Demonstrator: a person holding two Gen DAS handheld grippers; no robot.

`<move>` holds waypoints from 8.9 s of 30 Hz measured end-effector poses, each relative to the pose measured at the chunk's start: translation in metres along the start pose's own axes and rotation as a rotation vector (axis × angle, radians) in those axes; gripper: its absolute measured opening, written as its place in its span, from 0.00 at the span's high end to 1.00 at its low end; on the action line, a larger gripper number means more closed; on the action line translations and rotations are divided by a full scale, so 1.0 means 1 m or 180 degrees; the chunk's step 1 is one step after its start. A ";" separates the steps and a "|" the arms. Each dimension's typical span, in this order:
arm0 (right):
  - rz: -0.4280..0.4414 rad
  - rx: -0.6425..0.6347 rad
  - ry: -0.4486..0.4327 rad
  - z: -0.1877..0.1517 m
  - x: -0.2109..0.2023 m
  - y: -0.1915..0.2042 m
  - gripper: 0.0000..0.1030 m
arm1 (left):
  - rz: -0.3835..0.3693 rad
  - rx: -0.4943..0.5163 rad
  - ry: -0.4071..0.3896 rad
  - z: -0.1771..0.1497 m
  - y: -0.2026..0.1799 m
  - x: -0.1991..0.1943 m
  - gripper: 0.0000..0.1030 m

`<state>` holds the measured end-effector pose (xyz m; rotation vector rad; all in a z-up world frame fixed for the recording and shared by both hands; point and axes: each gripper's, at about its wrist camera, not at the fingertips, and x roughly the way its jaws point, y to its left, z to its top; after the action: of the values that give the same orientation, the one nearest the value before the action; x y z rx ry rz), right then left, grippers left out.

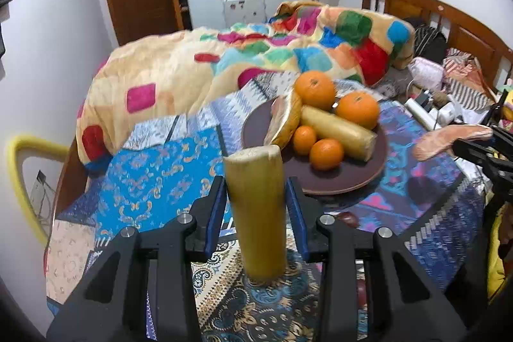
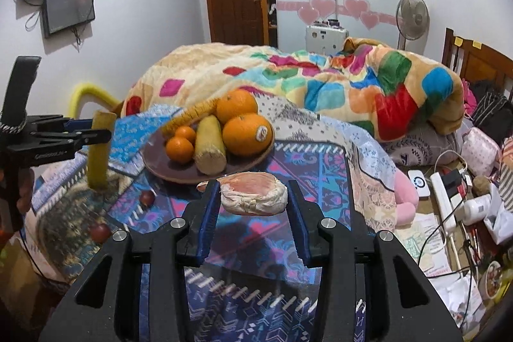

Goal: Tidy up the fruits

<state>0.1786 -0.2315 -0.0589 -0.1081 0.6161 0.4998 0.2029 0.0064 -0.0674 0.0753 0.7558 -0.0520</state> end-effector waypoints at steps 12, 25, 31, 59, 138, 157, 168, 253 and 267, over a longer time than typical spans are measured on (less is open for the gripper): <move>0.0033 -0.0081 -0.0195 0.029 0.009 0.017 0.63 | -0.0180 0.0069 -0.0245 0.026 -0.015 -0.010 0.65; 0.0006 -0.0149 -0.0155 0.055 0.057 0.026 0.63 | -0.0314 0.0070 -0.0146 0.047 -0.014 0.022 0.65; -0.0042 -0.0222 -0.0111 0.070 0.080 0.031 0.63 | -0.0352 0.0095 -0.0033 0.055 -0.015 0.045 0.65; -0.0053 -0.0670 0.0221 0.055 0.105 0.046 0.62 | -0.0453 0.0089 0.0096 0.071 -0.025 0.095 0.65; 0.0252 -0.0221 0.0450 -0.027 0.010 0.083 0.88 | -0.0491 -0.0417 0.0197 -0.071 -0.012 -0.023 0.38; 0.0205 -0.0101 0.0420 -0.049 -0.022 0.059 0.88 | -0.0452 -0.0131 0.0353 -0.092 -0.064 -0.006 0.83; 0.0227 -0.0039 0.0303 -0.032 -0.011 0.052 0.88 | -0.0531 -0.0206 0.0253 -0.072 -0.049 -0.006 0.84; -0.0295 -0.0023 -0.1538 0.021 -0.184 0.102 0.00 | -0.0003 -0.0341 -0.1743 -0.052 -0.046 -0.248 0.04; -0.0289 -0.0012 -0.1517 0.013 -0.191 0.104 0.00 | 0.0119 -0.0305 -0.1817 -0.064 -0.047 -0.258 0.01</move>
<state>0.0017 -0.2168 0.0673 -0.0178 0.1430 0.4190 -0.0319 -0.0298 0.0615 -0.0181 0.1855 -0.0001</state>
